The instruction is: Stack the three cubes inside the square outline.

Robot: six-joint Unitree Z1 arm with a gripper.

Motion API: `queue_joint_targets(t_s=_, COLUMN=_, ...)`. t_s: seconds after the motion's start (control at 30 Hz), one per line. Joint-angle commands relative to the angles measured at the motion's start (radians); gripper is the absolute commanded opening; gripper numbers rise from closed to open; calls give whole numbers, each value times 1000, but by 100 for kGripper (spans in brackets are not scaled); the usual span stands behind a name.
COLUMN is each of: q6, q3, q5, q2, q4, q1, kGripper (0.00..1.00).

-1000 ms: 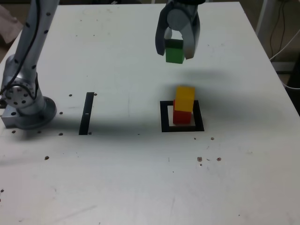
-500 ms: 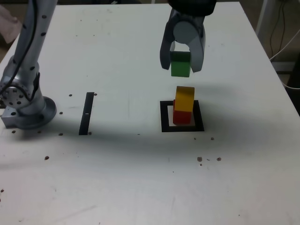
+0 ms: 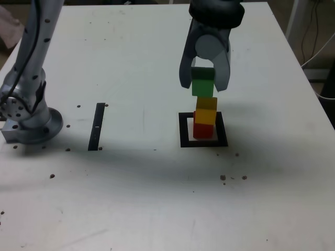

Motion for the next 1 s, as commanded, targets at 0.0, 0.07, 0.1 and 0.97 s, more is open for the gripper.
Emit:
queue_joint_targets(t_s=0.0, q6=-12, q3=2, q5=-5, q2=7, q4=3, q1=-9, kGripper=36)
queue_joint_targets(t_s=0.07, q6=-18, q3=3, q5=-10, q2=9, q4=0, q1=-15, kGripper=36)
queue_joint_targets(t_s=0.1, q6=-20, q3=3, q5=-13, q2=11, q4=-1, q1=-17, kGripper=36)
queue_joint_targets(t_s=0.97, q6=-10, q3=30, q5=-39, q2=39, q4=-40, q1=-22, kGripper=99)
